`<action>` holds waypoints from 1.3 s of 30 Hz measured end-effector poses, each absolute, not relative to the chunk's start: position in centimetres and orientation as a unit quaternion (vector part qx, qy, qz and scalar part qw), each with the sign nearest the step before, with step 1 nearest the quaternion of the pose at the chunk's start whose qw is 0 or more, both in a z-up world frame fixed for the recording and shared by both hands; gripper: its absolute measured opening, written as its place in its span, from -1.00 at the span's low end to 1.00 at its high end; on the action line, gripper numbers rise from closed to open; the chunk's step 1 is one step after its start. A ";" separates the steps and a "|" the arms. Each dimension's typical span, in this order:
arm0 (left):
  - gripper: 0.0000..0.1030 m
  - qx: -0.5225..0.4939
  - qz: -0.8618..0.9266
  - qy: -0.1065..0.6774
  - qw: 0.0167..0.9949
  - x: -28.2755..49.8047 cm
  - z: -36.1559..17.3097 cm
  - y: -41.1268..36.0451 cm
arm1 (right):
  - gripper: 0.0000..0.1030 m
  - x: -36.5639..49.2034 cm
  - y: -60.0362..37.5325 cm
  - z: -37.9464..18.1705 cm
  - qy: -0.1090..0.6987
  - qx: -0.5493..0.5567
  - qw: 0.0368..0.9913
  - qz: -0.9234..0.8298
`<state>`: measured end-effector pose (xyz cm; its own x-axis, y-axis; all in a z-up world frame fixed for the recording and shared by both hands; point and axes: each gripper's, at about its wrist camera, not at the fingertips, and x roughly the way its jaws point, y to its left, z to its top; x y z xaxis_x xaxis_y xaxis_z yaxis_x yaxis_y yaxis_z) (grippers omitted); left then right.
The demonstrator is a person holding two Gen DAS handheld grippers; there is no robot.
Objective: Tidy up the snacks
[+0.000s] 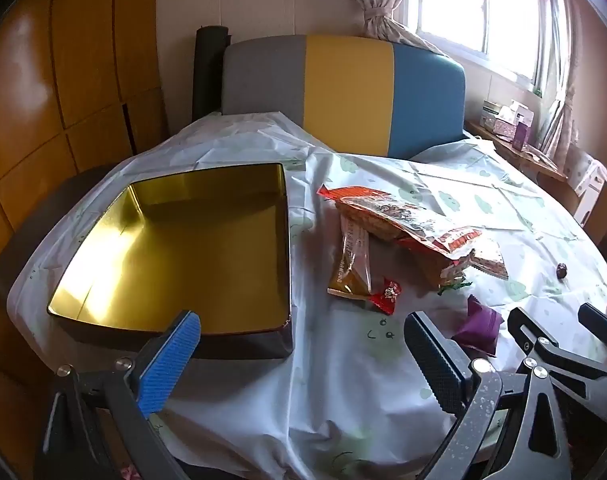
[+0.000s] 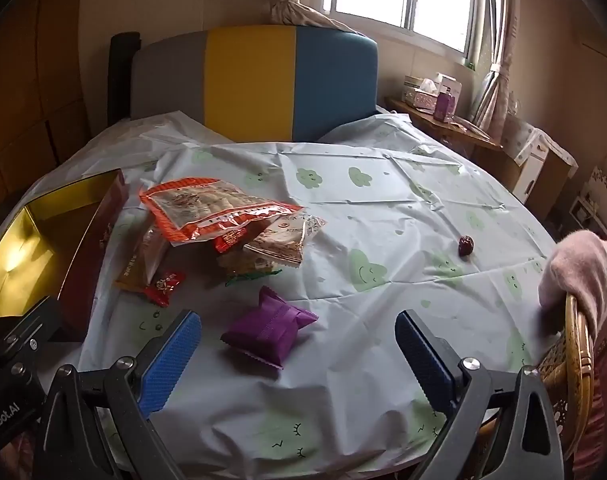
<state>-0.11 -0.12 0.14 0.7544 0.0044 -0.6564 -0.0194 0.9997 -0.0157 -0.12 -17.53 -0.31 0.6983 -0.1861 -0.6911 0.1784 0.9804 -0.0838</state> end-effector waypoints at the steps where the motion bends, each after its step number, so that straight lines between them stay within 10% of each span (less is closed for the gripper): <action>1: 0.99 -0.009 0.004 0.348 0.937 -0.2 0.2 -0.2 | 0.92 -0.1 -17.5 -0.3 0.376 -0.003 0.921 -0.099; 39: 0.99 -0.021 0.004 0.357 0.934 0.3 -0.1 1.3 | 0.92 0.0 -16.9 0.4 0.350 -0.021 0.932 -0.088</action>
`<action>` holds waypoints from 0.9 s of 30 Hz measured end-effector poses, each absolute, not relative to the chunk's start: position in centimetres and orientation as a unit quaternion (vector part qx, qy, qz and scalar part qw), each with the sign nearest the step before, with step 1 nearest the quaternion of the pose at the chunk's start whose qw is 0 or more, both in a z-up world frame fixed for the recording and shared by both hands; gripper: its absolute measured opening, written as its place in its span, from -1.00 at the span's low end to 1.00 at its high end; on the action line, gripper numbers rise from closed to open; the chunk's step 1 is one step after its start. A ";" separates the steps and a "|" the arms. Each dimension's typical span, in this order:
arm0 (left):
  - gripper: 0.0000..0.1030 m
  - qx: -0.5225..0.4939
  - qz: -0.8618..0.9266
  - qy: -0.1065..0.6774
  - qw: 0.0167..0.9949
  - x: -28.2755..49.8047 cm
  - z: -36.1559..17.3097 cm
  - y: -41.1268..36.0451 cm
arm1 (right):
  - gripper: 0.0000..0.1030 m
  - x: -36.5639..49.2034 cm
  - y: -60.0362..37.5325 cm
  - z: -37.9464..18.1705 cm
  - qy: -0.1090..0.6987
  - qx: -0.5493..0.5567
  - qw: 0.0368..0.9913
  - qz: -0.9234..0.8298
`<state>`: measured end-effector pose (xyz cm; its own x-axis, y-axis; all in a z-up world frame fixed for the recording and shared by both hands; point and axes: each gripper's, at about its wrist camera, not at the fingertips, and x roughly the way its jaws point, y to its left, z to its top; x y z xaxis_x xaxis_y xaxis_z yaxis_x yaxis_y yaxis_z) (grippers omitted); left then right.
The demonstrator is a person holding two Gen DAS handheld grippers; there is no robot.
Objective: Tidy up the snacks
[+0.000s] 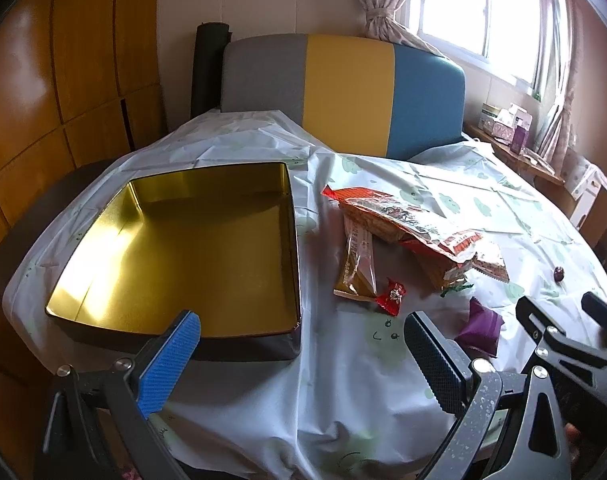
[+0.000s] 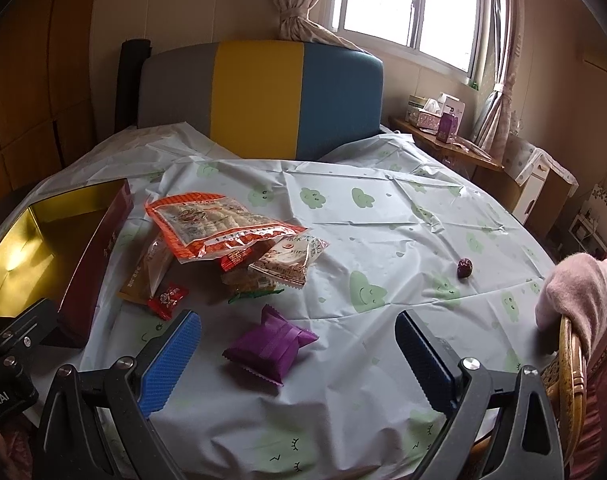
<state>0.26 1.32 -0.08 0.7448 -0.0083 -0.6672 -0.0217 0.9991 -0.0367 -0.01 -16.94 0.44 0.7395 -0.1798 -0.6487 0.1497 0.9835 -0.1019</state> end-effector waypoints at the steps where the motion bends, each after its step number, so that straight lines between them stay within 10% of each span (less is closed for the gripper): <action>1: 0.99 -0.020 0.004 0.357 0.934 0.3 -0.1 1.3 | 0.92 0.0 -17.0 0.5 0.350 -0.021 0.932 -0.088; 27: 0.99 -0.023 0.006 0.364 0.931 0.8 0.2 2.0 | 0.92 2.5 -18.1 2.3 0.335 -0.056 0.936 -0.088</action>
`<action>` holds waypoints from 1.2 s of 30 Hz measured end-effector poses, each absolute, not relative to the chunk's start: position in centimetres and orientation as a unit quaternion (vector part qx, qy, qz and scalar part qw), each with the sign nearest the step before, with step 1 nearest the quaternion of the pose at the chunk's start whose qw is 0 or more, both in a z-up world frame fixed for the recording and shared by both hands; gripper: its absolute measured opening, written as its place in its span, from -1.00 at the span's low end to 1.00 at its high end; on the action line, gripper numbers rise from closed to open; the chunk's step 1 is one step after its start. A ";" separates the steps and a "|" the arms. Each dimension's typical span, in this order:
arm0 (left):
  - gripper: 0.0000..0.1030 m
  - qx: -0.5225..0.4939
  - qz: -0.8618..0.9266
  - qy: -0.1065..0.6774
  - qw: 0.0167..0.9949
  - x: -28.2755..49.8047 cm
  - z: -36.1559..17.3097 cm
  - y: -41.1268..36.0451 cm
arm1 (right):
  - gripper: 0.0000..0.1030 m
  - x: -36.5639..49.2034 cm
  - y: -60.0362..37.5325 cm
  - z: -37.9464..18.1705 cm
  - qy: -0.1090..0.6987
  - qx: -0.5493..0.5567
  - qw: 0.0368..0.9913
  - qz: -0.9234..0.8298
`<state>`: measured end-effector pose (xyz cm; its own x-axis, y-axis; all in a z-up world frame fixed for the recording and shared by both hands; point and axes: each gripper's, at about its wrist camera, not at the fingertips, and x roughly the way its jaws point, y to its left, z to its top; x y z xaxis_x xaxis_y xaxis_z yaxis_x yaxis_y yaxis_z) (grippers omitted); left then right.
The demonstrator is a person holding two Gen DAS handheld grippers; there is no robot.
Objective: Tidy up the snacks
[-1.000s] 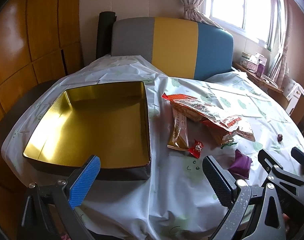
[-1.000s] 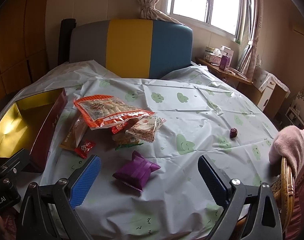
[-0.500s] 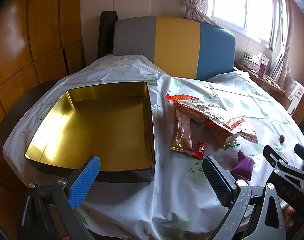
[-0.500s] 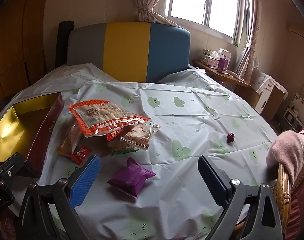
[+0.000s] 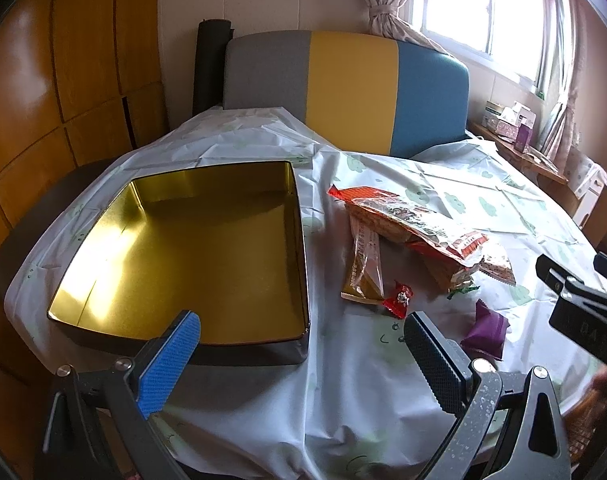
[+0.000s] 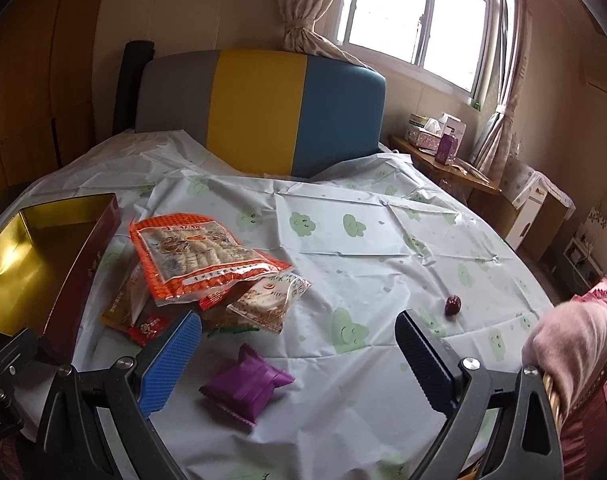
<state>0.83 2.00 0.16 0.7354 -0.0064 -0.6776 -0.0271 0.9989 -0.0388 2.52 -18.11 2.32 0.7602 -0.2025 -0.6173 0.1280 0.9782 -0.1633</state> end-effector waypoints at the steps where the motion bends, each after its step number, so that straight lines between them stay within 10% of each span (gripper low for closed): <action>1: 0.99 -0.022 0.005 0.364 0.931 0.9 0.2 2.0 | 0.92 2.7 -18.3 2.4 0.336 -0.057 0.936 -0.087; 32: 0.99 -0.123 -0.125 0.438 0.882 7.8 0.9 0.0 | 0.90 14.7 -30.4 -0.2 0.437 -0.024 0.897 -0.066; 36: 0.74 -0.153 -0.135 0.461 0.864 10.4 0.8 -0.8 | 0.90 15.0 -31.4 -0.1 0.433 0.010 0.899 -0.068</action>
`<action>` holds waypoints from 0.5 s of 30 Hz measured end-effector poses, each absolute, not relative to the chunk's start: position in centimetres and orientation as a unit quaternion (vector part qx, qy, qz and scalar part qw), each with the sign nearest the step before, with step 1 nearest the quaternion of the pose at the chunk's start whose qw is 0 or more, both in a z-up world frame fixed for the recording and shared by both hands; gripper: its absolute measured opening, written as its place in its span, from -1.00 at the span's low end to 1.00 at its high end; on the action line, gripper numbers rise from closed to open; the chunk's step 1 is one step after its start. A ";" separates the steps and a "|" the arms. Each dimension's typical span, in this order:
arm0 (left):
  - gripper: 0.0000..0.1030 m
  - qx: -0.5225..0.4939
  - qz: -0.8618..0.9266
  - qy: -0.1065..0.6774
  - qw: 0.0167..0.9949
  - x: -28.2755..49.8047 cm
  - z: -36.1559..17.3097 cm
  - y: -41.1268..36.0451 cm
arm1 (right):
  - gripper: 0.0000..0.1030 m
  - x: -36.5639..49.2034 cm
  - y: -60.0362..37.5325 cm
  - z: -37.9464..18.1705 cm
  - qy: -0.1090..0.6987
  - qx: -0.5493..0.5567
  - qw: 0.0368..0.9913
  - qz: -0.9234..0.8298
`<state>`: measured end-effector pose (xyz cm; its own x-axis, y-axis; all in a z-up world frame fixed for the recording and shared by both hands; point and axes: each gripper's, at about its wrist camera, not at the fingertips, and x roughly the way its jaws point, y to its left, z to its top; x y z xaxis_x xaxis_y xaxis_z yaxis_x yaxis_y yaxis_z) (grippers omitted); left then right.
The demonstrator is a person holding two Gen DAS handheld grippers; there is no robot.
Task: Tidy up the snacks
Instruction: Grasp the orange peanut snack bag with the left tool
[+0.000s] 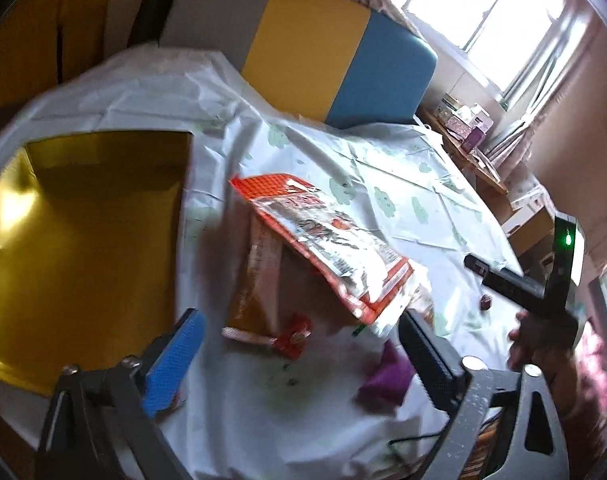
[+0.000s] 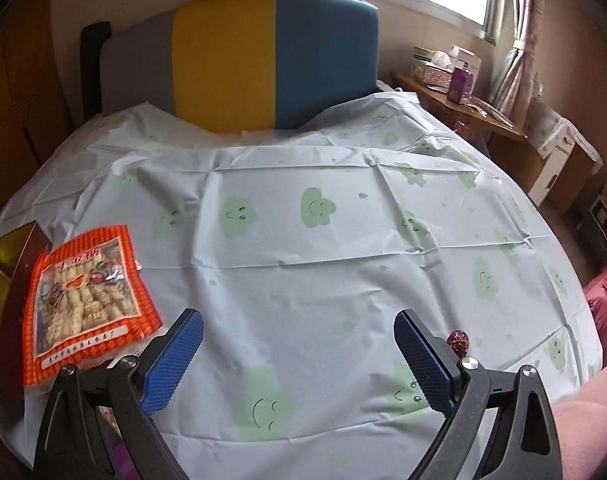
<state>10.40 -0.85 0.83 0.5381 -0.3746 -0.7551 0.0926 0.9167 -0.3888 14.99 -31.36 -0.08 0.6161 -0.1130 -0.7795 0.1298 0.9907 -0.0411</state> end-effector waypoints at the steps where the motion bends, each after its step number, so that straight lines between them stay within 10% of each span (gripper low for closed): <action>1: 0.70 -0.161 -0.140 0.471 0.856 11.1 0.7 -1.1 | 0.90 15.1 -31.3 -0.1 0.435 0.009 0.898 -0.068; 8: 0.63 -0.206 -0.142 0.506 0.826 14.9 -1.5 -2.8 | 0.90 14.8 -31.0 0.5 0.421 -0.002 0.905 -0.061; 15: 0.06 -0.241 -0.133 0.524 0.806 18.2 -4.0 -3.9 | 0.90 15.4 -31.3 0.4 0.426 0.006 0.903 -0.057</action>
